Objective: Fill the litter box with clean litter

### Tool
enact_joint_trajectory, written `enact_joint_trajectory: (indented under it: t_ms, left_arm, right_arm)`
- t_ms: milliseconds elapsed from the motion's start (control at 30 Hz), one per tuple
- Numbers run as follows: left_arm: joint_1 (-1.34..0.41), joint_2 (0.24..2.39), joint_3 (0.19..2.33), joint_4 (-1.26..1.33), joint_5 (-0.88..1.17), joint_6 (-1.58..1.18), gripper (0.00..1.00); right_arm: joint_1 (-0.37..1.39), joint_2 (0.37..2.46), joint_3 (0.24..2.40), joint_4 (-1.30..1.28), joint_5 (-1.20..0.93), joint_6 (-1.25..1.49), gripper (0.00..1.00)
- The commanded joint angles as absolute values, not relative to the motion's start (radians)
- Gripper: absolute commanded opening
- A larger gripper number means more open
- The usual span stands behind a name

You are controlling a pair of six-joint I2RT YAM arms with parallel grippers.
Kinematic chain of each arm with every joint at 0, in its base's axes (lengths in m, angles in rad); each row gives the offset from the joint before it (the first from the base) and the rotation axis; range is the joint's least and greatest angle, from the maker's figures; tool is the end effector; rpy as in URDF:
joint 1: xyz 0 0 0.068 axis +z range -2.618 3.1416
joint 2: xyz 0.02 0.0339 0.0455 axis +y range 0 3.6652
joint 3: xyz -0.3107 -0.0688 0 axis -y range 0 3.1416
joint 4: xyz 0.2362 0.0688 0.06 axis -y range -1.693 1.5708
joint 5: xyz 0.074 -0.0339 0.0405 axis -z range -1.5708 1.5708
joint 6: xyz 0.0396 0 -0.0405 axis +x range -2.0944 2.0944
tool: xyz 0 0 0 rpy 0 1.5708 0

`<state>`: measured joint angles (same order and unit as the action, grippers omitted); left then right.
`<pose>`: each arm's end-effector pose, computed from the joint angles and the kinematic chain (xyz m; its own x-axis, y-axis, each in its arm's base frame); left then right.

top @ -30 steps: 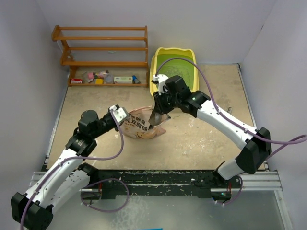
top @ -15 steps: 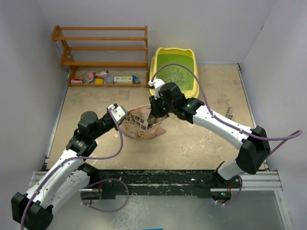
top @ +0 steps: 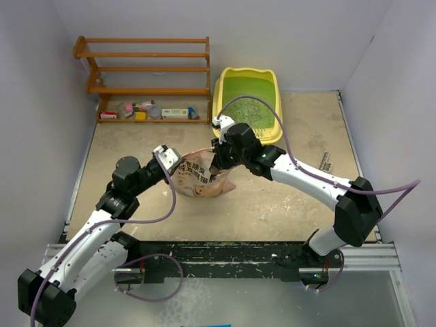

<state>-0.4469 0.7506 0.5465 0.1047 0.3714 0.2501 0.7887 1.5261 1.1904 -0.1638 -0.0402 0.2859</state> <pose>0.1260 -0.0763 0.3253 0.0936 0.2109 -0.9730 0.7279 0.6523 0.2114 0.2445 0.2484 0.3483 -0.5308 -0.1345 -0.8368 -0.6087 0.7474 0.2660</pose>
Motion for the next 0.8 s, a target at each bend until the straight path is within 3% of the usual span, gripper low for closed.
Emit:
enact_joint_trajectory:
  t_ms: [0, 467, 767]
  left_arm:
    - [-0.446, 0.753, 0.602, 0.277, 0.428, 0.214, 0.00]
    - [-0.447, 0.793, 0.615, 0.261, 0.441, 0.212, 0.00]
    - [-0.447, 0.806, 0.618, 0.254, 0.445, 0.216, 0.00]
  right_arm:
    - [0.798, 1.584, 1.100, -0.135, -0.003, 0.326, 0.00]
    - [0.802, 1.607, 0.989, 0.032, -0.080, 0.439, 0.00]
    - [0.801, 1.519, 0.843, 0.279, -0.194, 0.617, 0.00]
